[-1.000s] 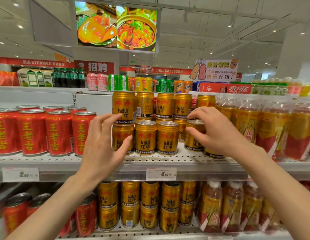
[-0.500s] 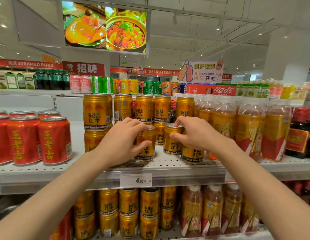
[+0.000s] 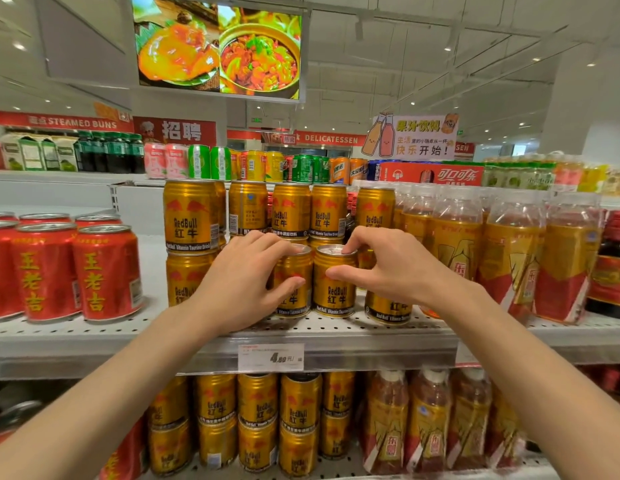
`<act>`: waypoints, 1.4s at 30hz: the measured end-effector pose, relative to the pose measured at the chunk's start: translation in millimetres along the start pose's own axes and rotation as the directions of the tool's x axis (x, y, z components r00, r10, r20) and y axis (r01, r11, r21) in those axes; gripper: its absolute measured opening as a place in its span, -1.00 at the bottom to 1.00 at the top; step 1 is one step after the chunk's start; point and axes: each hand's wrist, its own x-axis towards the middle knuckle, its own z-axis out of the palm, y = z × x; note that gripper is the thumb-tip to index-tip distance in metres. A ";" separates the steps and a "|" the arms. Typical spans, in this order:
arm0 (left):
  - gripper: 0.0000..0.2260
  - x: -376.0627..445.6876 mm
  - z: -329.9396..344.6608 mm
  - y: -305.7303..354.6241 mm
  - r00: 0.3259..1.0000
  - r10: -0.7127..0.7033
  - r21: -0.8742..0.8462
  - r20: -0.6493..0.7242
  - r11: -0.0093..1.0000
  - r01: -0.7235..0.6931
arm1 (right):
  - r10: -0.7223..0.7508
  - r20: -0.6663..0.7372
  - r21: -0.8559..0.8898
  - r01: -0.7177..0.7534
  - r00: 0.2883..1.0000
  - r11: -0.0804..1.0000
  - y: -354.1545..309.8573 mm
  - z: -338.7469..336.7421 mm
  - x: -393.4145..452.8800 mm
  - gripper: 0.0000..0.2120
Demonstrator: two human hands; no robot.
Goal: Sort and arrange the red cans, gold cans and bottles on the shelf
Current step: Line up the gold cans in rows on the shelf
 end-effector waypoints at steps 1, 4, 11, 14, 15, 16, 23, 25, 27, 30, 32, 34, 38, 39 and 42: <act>-0.56 0.2 -0.4 0.9 1.000 -0.004 -0.007 -0.001 1.000 0.004 | 0.002 0.019 0.012 -0.002 1.000 1.000 1.3 -2.3 -0.4 -0.51; -0.59 4.8 -2.7 4.4 1.000 -0.027 -0.060 0.007 0.998 0.027 | 0.017 0.049 0.012 -0.017 0.999 1.000 9.5 -14.1 -5.7 -0.47; -0.52 37.9 -5.6 23.2 0.994 0.046 -0.093 0.104 0.995 -0.037 | 0.111 0.075 -0.093 -0.103 0.991 0.990 26.8 -23.2 -34.4 -0.34; -0.55 49.8 -0.1 29.6 0.981 0.049 -0.178 0.188 0.984 -0.015 | 0.132 0.063 -0.074 -0.127 0.989 0.989 28.1 -19.6 -42.6 -0.40; -0.56 50.5 2.0 29.9 0.978 0.049 -0.203 0.201 0.979 -0.008 | 0.133 0.049 -0.053 -0.130 0.990 0.990 28.8 -18.7 -44.5 -0.43; -0.57 50.5 3.7 29.5 0.978 0.049 -0.218 0.202 0.976 -0.004 | 0.134 0.032 -0.031 -0.133 0.991 0.991 30.0 -18.2 -45.5 -0.45; -0.58 52.0 4.3 24.5 0.980 0.052 -0.247 0.190 0.969 -0.004 | 0.122 -0.025 0.045 -0.121 0.992 0.992 28.8 -2.5 -33.8 -0.50; -0.58 51.6 4.3 24.0 0.979 0.055 -0.251 0.198 0.968 -0.003 | 0.126 -0.022 0.068 -0.124 0.992 0.990 31.4 1.1 -32.6 -0.48; -0.59 50.7 4.0 22.9 0.977 0.053 -0.249 0.208 0.969 0.001 | 0.137 -0.005 0.105 -0.136 0.990 0.985 35.1 3.5 -33.5 -0.47; -0.59 49.8 4.2 22.1 0.977 0.057 -0.253 0.208 0.967 -0.003 | 0.149 0.013 0.141 -0.150 0.989 0.979 38.4 8.2 -35.5 -0.51; -0.59 49.2 5.3 22.1 0.977 0.059 -0.247 0.204 0.969 -0.007 | 0.143 0.005 0.183 -0.141 0.990 0.973 40.1 10.3 -36.7 -0.53; -0.59 49.0 6.5 21.9 0.978 0.054 -0.236 0.203 0.972 -0.005 | 0.139 0.005 0.208 -0.137 0.990 0.968 42.5 10.2 -37.7 -0.54; -0.58 47.9 7.9 23.1 0.980 0.052 -0.219 0.193 0.976 -0.009 | 0.137 0.007 0.220 -0.135 0.991 0.966 44.1 11.7 -39.3 -0.53; -0.57 47.4 8.0 23.9 0.980 0.055 -0.211 0.191 0.977 -0.014 | 0.137 0.006 0.229 -0.135 0.991 0.964 43.5 12.5 -39.6 -0.53; -0.56 44.2 5.7 25.3 0.979 0.078 -0.152 0.191 0.987 -0.049 | 0.136 0.002 0.231 -0.133 0.991 0.964 41.3 13.9 -40.1 -0.51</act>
